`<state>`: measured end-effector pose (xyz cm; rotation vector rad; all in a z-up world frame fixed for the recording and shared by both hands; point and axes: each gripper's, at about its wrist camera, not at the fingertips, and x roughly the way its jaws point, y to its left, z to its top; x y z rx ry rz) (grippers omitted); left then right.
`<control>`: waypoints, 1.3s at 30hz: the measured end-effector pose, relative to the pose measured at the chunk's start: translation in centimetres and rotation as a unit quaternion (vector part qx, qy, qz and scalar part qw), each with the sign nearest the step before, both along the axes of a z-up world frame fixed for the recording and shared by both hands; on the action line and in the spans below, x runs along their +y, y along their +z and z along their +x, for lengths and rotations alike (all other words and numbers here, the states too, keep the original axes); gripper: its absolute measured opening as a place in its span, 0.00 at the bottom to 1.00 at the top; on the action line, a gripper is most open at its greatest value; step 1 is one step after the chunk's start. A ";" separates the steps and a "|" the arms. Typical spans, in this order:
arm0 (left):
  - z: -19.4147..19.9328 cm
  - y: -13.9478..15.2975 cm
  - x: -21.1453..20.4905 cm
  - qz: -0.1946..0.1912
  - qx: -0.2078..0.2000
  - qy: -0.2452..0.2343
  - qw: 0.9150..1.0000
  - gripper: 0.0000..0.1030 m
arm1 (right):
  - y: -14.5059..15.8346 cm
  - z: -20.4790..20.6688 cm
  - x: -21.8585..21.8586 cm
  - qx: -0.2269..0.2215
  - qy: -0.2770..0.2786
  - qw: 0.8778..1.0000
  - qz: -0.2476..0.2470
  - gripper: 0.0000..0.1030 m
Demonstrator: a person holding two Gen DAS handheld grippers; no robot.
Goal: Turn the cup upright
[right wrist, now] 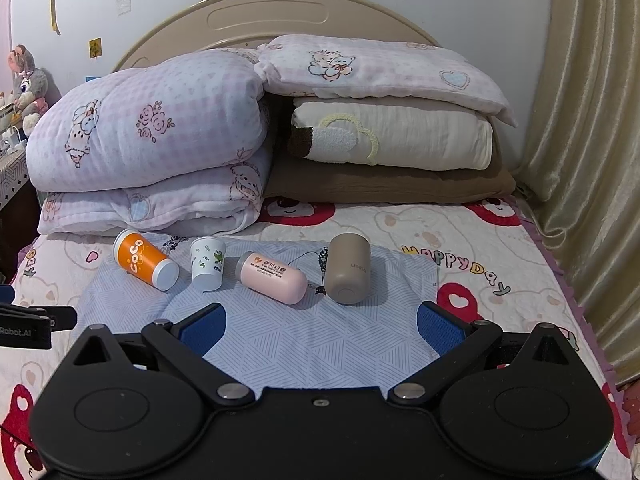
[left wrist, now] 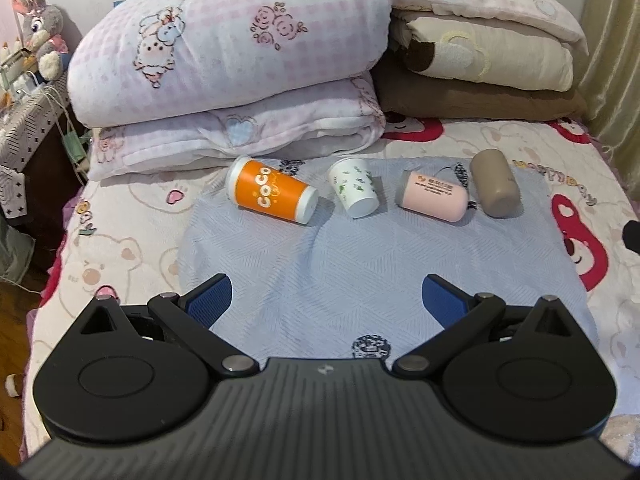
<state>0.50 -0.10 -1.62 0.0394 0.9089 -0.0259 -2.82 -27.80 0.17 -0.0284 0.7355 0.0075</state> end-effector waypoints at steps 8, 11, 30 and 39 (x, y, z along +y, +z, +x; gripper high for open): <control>1.1 -1.1 0.1 -0.042 0.001 -0.008 0.999 1.00 | -0.4 0.2 0.2 0.005 0.003 1.000 0.002 1.00; 1.2 -1.1 -0.2 -0.029 -0.015 -0.005 0.999 1.00 | -0.3 0.4 -0.3 -0.002 -0.009 1.000 0.020 1.00; 7.0 -4.6 -6.1 -0.040 -0.031 -0.125 0.991 0.99 | -2.6 2.6 -9.1 -0.009 0.067 0.989 0.129 1.00; 10.6 -6.3 -12.4 0.007 -0.094 -0.197 0.976 0.98 | -7.1 5.1 -8.8 -0.009 0.119 0.989 0.082 0.90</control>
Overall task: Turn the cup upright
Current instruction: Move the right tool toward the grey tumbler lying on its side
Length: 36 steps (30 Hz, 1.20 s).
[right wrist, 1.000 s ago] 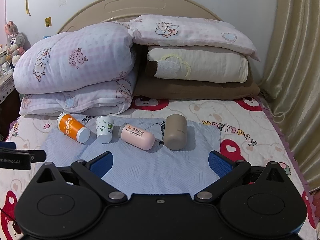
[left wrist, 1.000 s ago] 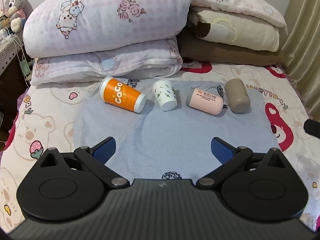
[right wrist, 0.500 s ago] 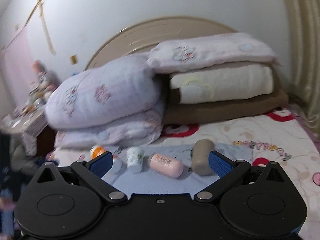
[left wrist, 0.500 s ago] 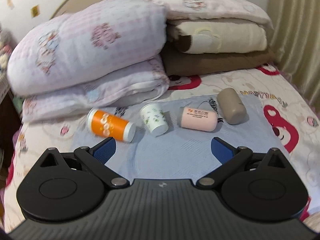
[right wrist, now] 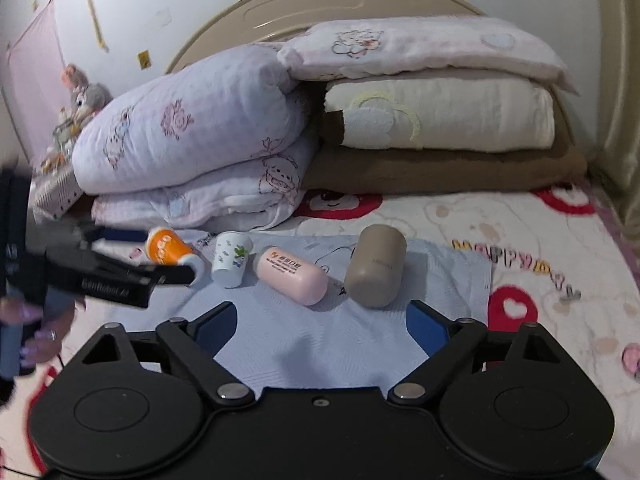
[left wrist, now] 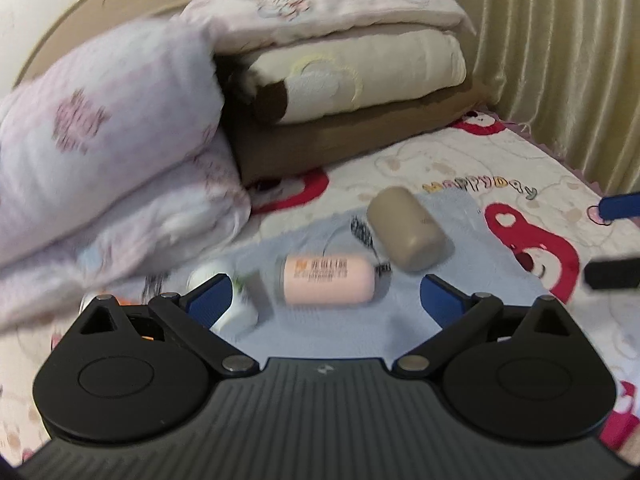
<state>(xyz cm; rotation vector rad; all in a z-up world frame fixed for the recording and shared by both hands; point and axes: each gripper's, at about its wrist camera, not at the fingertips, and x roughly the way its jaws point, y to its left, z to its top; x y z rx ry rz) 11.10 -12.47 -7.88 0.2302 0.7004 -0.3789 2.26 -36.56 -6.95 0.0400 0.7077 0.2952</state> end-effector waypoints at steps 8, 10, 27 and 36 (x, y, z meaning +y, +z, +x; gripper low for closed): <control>4.0 -4.9 -1.8 -0.068 0.025 0.016 0.997 0.97 | -7.5 3.4 3.8 -0.101 0.023 0.989 -0.108 0.86; 4.4 -5.9 -1.8 -0.092 0.022 0.009 0.995 0.97 | -9.7 4.6 4.4 -0.116 0.008 0.985 -0.127 0.86; 13.1 -10.4 -6.0 -0.185 0.121 -0.006 0.975 0.93 | -15.4 12.2 1.8 -0.074 -0.095 0.993 0.001 0.86; 14.0 -11.6 -6.6 -0.158 0.150 -0.023 0.976 0.72 | -16.9 14.0 -0.3 -0.033 -0.087 0.993 0.075 0.86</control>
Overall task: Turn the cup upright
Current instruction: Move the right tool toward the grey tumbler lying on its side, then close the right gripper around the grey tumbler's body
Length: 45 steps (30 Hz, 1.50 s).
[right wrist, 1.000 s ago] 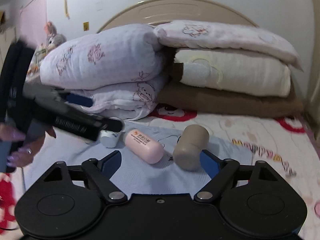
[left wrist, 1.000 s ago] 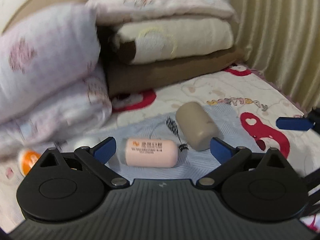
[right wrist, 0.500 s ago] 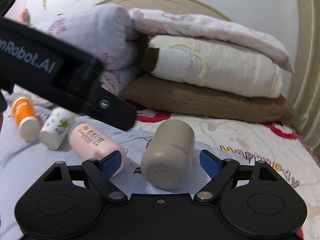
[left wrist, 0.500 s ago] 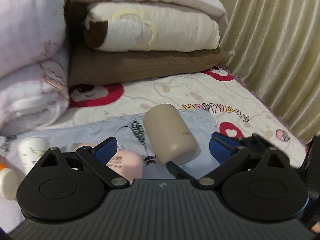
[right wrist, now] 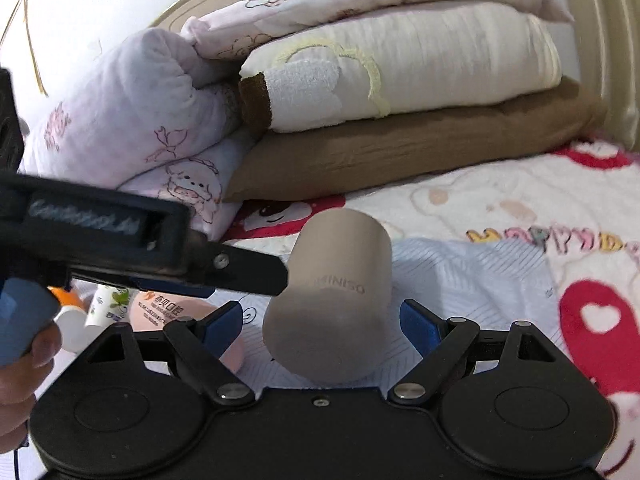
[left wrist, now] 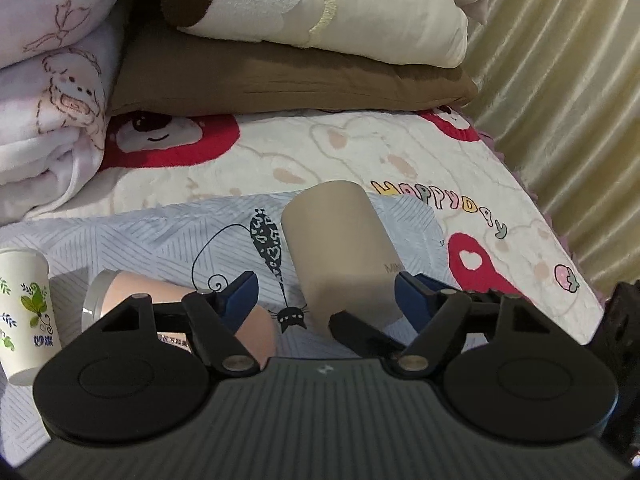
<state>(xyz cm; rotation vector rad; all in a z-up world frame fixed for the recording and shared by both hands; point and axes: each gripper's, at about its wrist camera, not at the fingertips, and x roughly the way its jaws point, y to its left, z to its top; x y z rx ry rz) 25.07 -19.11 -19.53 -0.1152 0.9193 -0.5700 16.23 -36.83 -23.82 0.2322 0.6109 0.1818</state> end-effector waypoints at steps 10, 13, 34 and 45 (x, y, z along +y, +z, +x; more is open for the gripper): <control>1.6 -1.0 -1.4 -0.028 0.015 0.004 0.999 0.68 | -0.7 0.9 -0.1 0.008 0.026 1.000 -0.011 0.85; 1.5 -1.6 -1.8 -0.031 0.012 -0.006 0.999 0.68 | -1.3 1.1 -0.1 0.018 0.024 0.999 0.014 0.87; -0.9 -1.3 -3.5 0.000 0.045 -0.032 0.998 0.61 | -1.1 0.4 -1.6 0.062 -0.004 0.995 0.071 0.80; -6.7 -0.1 -2.1 0.025 0.039 -0.058 0.997 0.61 | 0.3 -4.3 0.0 0.095 0.018 0.993 0.061 0.80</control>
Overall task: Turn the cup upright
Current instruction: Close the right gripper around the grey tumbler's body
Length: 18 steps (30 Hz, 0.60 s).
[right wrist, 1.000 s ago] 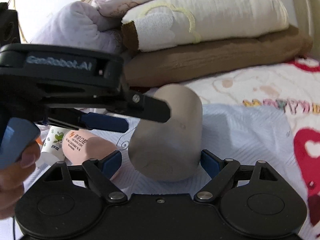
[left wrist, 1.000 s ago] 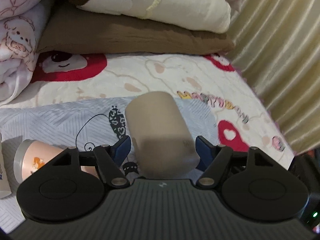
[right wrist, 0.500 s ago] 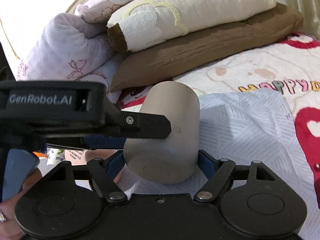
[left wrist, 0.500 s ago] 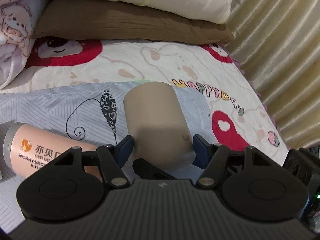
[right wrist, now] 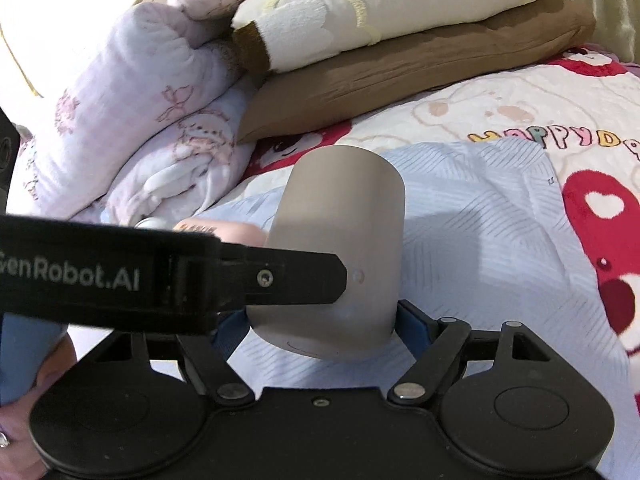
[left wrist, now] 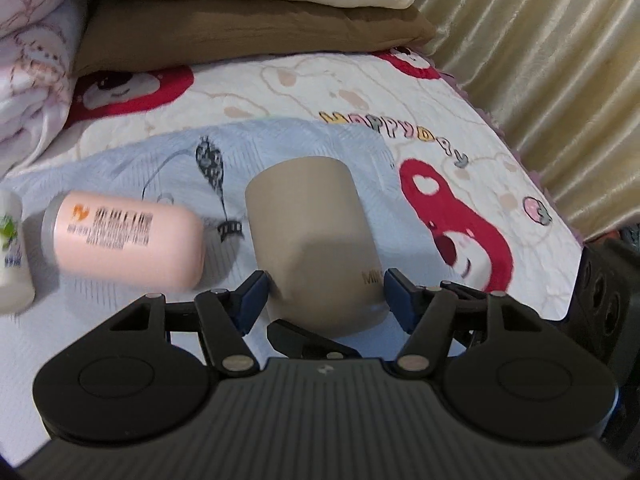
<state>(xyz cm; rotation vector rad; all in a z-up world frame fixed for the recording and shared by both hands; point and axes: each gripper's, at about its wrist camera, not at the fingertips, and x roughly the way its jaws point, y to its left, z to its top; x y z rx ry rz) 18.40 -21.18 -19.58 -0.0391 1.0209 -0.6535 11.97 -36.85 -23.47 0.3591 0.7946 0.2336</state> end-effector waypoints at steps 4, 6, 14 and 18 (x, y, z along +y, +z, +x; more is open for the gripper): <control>-2.2 0.0 1.3 -0.006 0.002 -0.003 1.000 0.61 | 0.5 -2.2 1.1 0.006 0.012 1.000 -0.016 0.80; -3.2 0.0 1.9 -0.006 -0.002 0.001 1.000 0.61 | 0.7 -2.7 1.7 0.011 0.024 0.999 -0.025 0.80; -6.4 0.0 5.2 -0.002 -0.002 0.005 1.000 0.61 | 0.7 -4.5 3.3 0.060 0.046 0.997 0.018 0.80; -7.5 -0.5 6.5 0.003 0.019 0.010 1.000 0.61 | 0.4 -5.7 5.4 0.086 0.068 0.994 0.005 0.77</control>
